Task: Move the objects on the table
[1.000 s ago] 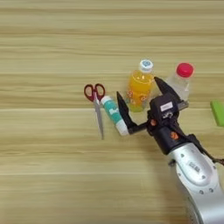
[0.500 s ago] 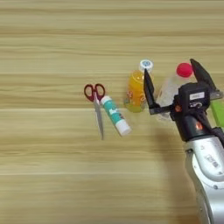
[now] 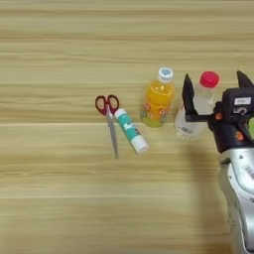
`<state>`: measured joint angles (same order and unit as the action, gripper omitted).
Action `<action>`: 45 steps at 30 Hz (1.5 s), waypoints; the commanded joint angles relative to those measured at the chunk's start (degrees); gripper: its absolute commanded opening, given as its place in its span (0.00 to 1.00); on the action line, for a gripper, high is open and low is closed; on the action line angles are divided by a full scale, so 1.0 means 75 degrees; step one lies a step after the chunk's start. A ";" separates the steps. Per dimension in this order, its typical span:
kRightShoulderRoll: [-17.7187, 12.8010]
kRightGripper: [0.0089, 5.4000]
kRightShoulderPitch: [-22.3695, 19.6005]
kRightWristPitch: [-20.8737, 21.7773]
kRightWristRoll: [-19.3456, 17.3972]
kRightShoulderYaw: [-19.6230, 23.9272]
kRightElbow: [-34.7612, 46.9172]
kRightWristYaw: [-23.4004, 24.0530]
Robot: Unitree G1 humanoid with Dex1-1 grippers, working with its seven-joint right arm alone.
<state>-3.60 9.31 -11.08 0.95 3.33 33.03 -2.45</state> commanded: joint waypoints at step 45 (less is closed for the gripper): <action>-0.0370 0.99 -0.1410 -0.0029 -0.0780 0.0554 -0.2963 -0.0441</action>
<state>-4.97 2.36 -14.20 -4.85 7.14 10.07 -5.44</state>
